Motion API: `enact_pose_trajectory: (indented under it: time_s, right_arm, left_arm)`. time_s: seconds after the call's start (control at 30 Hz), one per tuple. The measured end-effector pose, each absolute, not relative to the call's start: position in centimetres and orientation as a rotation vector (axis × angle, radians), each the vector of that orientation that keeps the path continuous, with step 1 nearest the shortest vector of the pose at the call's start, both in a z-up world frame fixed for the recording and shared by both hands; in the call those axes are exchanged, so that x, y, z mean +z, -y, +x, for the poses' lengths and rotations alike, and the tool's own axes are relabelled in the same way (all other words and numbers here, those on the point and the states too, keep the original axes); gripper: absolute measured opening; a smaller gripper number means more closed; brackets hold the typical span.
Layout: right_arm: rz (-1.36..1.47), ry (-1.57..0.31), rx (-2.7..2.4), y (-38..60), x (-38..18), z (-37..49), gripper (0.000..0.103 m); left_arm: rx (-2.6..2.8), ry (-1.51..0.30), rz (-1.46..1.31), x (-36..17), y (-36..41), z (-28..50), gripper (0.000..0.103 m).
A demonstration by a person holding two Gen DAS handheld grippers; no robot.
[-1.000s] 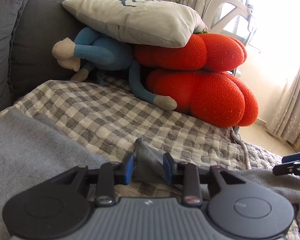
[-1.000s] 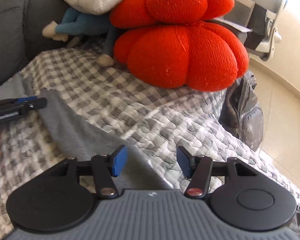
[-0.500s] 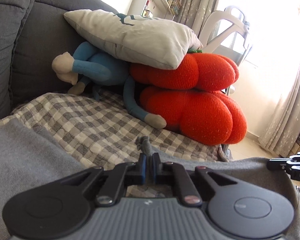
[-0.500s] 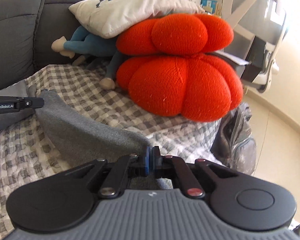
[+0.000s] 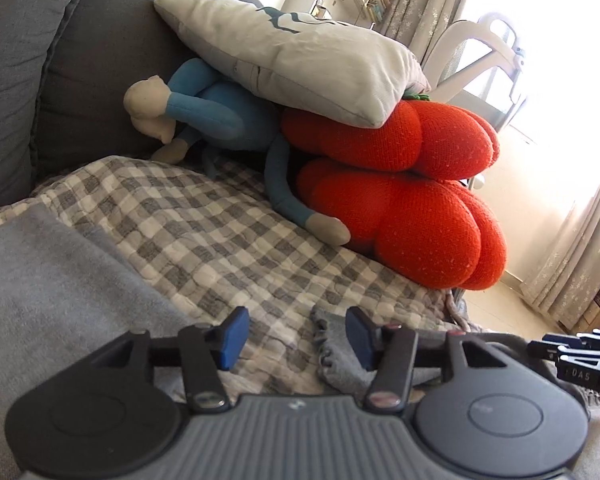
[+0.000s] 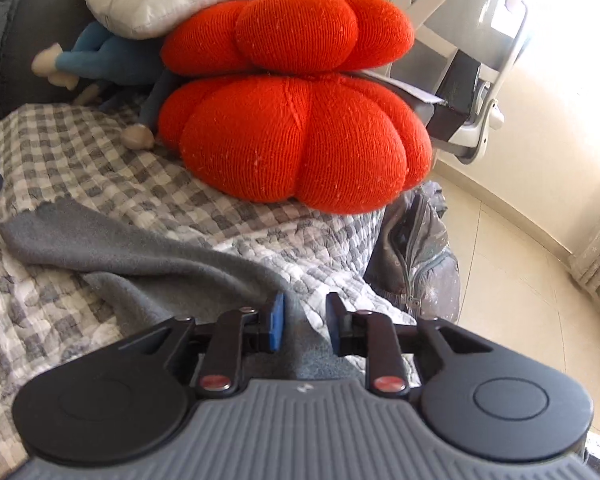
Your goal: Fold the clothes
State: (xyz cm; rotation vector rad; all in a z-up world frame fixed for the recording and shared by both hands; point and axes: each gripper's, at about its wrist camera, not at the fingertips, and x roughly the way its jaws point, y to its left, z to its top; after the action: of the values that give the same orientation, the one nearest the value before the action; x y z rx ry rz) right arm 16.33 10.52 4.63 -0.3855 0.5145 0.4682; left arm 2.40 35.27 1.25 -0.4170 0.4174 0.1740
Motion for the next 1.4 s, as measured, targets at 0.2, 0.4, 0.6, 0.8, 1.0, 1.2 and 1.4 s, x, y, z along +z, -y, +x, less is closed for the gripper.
enact_pose_trajectory:
  time_s: [0.2,0.4,0.6,0.8,1.0,1.2,1.4]
  right_arm:
    - [-0.417,-0.518,0.704,-12.2,5.1,12.3,0.034]
    - [-0.493,-0.62,0.716,-13.5,1.7,12.5,0.034]
    - [-0.45,-0.616,0.688,-13.3,1.9,12.9,0.008]
    - [-0.196,-0.627,0.793,-11.0,4.9,13.3,0.007]
    - [-0.013,-0.704,0.851,-9.7,5.4,14.4,0.007]
    - [-0.268,-0.705,0.806,-11.4,3.4,12.5,0.016]
    - [-0.422,-0.597,0.806,-10.1,4.2,8.6,0.041]
  left_arm:
    - [0.132,-0.458,-0.392,0.7,-34.2,3.0,0.053]
    - [0.108,-0.463,-0.397,0.0,-33.4,3.5,0.048]
    - [0.103,-0.505,-0.386,-1.0,-32.9,4.4,0.008]
    - [0.083,-0.459,-0.59,0.1,-35.4,3.4,0.006]
    - [0.182,-0.388,-0.61,1.2,-36.9,2.5,0.006]
    - [0.246,-0.436,-0.566,0.3,-36.9,3.2,0.006]
    - [0.255,-0.423,-0.565,0.4,-37.2,2.8,0.006]
